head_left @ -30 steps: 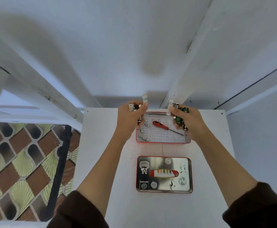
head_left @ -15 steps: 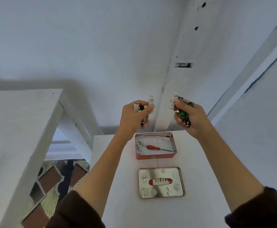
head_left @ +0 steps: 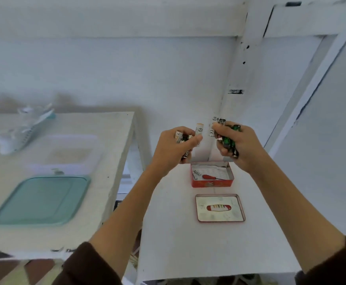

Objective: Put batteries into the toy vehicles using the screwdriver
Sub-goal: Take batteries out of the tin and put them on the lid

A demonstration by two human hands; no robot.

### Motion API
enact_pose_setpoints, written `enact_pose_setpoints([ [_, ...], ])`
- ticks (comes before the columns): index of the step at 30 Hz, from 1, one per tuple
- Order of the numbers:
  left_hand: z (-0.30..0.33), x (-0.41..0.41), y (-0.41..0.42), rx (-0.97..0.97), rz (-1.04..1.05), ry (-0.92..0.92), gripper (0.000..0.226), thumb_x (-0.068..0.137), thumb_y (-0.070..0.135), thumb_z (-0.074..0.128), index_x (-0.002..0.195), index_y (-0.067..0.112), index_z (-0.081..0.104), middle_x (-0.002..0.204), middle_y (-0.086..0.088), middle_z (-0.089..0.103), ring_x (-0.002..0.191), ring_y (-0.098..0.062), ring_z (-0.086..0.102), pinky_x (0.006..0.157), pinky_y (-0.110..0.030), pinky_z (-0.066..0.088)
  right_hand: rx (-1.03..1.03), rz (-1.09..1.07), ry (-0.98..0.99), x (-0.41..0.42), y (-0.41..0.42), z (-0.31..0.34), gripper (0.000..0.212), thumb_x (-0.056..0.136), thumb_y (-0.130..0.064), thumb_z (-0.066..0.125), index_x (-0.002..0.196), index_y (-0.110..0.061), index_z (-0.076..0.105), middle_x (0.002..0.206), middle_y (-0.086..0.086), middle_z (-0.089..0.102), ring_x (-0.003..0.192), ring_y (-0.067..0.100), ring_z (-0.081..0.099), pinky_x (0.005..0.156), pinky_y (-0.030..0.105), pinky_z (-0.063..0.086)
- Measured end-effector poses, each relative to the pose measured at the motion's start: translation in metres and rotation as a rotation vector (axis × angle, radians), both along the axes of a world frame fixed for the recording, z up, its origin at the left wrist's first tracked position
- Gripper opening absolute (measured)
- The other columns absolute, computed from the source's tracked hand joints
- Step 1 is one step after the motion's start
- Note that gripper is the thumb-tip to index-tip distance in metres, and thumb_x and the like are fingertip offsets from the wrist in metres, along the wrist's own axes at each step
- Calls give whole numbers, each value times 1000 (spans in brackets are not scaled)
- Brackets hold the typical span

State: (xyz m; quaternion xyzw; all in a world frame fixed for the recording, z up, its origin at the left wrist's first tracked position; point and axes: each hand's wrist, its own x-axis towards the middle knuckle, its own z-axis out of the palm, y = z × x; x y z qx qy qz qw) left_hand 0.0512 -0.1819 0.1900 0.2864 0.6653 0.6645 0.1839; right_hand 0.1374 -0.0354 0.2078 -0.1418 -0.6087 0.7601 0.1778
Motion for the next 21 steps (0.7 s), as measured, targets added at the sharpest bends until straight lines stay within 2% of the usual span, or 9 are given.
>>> enact_pose_setpoints([
  [5,14,-14,-72,-16,50,9,14,85,12,72,74,12,63,60,-8,57,38,-14,45,39,-17,33,79,106,-4,-16,-61,8,11,74,-19,68,70,-9,65,66,5,54,44,16,39,38,21,29],
  [12,13,-66,-199,-97,114,42,14,85,8,70,85,-3,62,64,-17,56,39,-18,40,40,-20,29,122,188,-75,-71,-167,-7,12,80,-12,67,72,-5,61,65,8,51,44,15,39,37,20,28],
  [17,-2,-100,-292,-241,30,21,12,84,4,70,76,2,61,50,0,51,42,-17,35,39,-20,28,214,231,-235,-93,-243,-31,13,78,-11,71,72,-2,64,60,9,51,43,17,36,39,19,28],
  [21,-17,-124,-325,-360,-50,94,13,85,9,72,76,3,65,58,-11,50,41,-18,38,39,-21,32,266,203,-350,-105,-287,-40,12,77,-14,73,71,-7,65,53,2,54,40,14,37,39,19,31],
])
